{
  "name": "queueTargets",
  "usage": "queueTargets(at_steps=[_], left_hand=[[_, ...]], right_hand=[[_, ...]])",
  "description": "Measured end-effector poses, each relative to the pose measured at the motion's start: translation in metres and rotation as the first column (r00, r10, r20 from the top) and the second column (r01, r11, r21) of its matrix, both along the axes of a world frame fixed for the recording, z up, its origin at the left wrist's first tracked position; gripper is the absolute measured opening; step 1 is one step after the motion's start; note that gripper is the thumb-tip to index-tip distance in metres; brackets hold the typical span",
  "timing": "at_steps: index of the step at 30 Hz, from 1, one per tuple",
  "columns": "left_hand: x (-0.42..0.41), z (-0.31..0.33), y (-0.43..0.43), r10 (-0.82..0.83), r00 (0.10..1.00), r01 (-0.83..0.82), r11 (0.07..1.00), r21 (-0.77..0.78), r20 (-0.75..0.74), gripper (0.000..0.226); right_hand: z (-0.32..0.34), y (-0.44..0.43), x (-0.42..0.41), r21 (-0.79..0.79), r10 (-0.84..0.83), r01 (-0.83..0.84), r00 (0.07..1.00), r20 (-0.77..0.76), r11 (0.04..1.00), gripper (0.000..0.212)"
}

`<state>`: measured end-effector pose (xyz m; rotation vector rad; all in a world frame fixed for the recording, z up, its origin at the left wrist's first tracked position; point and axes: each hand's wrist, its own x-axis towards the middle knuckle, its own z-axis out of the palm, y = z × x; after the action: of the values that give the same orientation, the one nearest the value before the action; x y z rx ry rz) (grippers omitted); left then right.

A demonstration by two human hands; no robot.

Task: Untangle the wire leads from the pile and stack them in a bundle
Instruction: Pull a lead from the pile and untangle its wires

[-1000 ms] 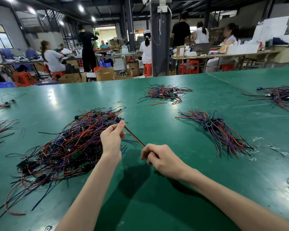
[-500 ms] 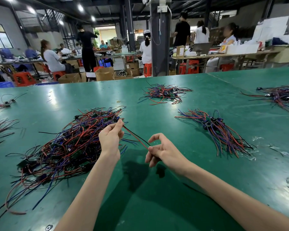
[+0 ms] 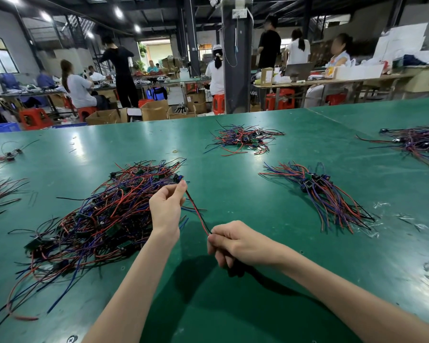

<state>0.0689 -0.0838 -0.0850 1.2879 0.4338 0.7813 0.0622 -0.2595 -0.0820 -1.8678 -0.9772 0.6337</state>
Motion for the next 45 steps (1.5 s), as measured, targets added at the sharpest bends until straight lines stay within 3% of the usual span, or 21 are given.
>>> queueTargets(at_steps=[3,7,9,12,16,18,23,28,36,40,45], left_hand=[[0.001,-0.006,-0.003,0.007,0.999,-0.002,0.994,0.108,-0.042,0.018],[0.001,-0.014,-0.012,0.027,0.992,0.023,0.92,0.39,-0.121,0.019],[0.001,-0.014,-0.012,0.032,0.99,0.031,0.899,0.437,-0.136,0.019],[0.001,-0.013,-0.009,0.053,0.989,-0.004,0.941,0.339,-0.137,0.019],[-0.002,-0.005,-0.008,-0.048,0.999,0.046,0.992,-0.12,-0.014,0.017],[-0.004,0.002,-0.009,-0.107,0.993,0.114,0.966,-0.23,0.044,0.015],[-0.011,0.013,-0.014,-0.181,0.978,0.202,0.94,-0.276,0.101,0.015],[-0.013,0.017,-0.021,-0.274,0.954,0.298,0.891,-0.342,0.118,0.014],[-0.013,0.018,-0.025,-0.384,0.916,0.399,0.838,-0.372,0.117,0.014],[-0.012,0.019,-0.014,-0.328,0.937,0.348,0.857,-0.38,0.117,0.015],[-0.013,0.019,-0.004,-0.224,0.966,0.259,0.878,-0.403,0.132,0.012]], right_hand=[[0.0,0.002,-0.005,0.056,0.05,-0.051,0.998,0.028,0.997,0.025],[0.004,0.004,-0.004,0.175,0.032,-0.042,0.998,0.062,0.984,0.029],[0.007,0.002,-0.001,0.217,0.015,-0.025,0.999,0.05,0.976,0.031],[0.008,0.001,0.0,0.254,-0.048,0.053,0.999,-0.025,0.966,0.029],[0.003,0.004,0.009,0.148,-0.22,0.237,0.968,-0.119,0.96,0.033],[0.0,0.003,0.016,0.066,-0.306,0.32,0.938,-0.162,0.945,0.035],[-0.001,0.003,0.027,-0.05,-0.44,0.441,0.872,-0.214,0.896,0.027],[0.004,0.0,0.03,-0.112,-0.487,0.48,0.872,-0.051,0.87,0.029],[0.002,-0.003,0.034,-0.123,-0.473,0.477,0.879,0.057,0.87,0.036],[-0.001,-0.005,0.029,-0.077,-0.357,0.359,0.933,0.046,0.93,0.034],[-0.003,-0.001,0.021,-0.025,-0.141,0.139,0.974,-0.176,0.99,0.026]])
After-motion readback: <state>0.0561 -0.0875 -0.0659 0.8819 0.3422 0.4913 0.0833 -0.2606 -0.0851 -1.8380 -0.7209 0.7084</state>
